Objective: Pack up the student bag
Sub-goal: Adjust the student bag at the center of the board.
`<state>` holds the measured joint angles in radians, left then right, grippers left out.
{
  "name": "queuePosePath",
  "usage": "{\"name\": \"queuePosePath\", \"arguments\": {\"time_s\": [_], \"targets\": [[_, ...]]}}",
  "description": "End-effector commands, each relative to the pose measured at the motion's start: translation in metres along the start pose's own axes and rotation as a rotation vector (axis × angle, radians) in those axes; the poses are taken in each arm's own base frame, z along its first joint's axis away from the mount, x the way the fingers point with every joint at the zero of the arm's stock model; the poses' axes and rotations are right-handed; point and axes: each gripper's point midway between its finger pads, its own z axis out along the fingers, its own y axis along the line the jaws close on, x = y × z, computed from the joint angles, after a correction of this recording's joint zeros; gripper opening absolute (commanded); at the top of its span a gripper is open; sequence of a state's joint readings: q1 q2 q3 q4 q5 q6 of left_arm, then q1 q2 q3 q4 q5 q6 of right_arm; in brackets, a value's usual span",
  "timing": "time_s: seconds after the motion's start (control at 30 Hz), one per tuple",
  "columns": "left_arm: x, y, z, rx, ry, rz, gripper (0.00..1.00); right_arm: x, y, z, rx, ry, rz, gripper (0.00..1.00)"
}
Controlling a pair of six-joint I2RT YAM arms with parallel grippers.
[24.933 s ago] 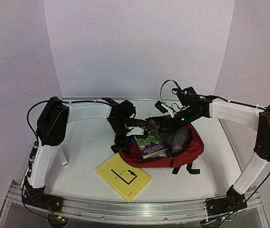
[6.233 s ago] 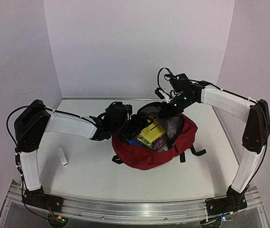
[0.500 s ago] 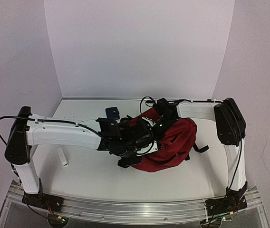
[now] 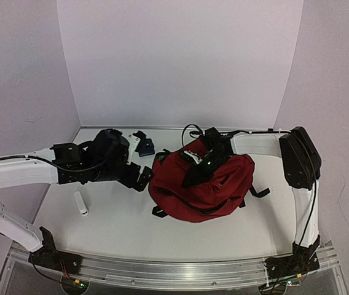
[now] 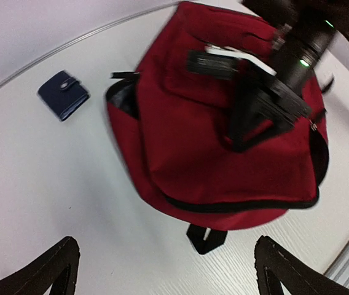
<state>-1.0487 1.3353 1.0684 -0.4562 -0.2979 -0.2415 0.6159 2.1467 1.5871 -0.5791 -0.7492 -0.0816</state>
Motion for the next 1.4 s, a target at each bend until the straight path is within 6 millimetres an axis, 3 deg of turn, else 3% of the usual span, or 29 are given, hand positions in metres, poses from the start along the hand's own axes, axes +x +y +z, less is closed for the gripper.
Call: {"name": "queuePosePath", "arguments": {"time_s": [0.0,0.2,0.33,0.53,0.7,0.9,1.0,1.1,1.27,1.37], "targets": [[0.006,0.014,0.0,0.016,-0.062,-0.343,1.0,0.0,0.003,-0.017,0.046,-0.012,-0.011,0.37],[0.022,0.038,0.008,-0.063,-0.028,-0.538,1.0,-0.038,0.041,-0.063,0.092,-0.139,-0.126,0.61],[0.032,0.059,0.013,-0.096,0.015,-0.7,1.0,-0.056,0.064,-0.078,0.234,-0.18,-0.257,0.68],[0.048,0.092,0.011,-0.132,0.05,-0.933,1.0,-0.057,0.099,-0.054,0.424,-0.111,-0.446,0.68],[0.049,0.1,0.009,-0.109,0.052,-1.006,1.0,-0.046,0.125,-0.02,0.545,-0.034,-0.613,0.7],[0.05,0.101,0.006,-0.1,0.032,-1.024,1.0,-0.041,0.108,0.009,0.739,0.046,-0.703,0.69],[0.051,0.101,0.007,-0.1,0.036,-1.026,1.0,-0.042,0.091,0.017,0.818,0.075,-0.724,0.64],[0.053,0.101,0.009,-0.101,0.041,-1.025,0.99,-0.046,0.087,0.017,0.853,0.052,-0.708,0.52],[0.054,0.1,0.016,-0.097,0.048,-1.013,0.98,-0.063,0.103,0.002,0.796,-0.065,-0.636,0.28],[0.052,0.098,0.022,-0.097,0.061,-0.988,0.98,-0.064,0.112,-0.002,0.637,-0.108,-0.535,0.27]]}}
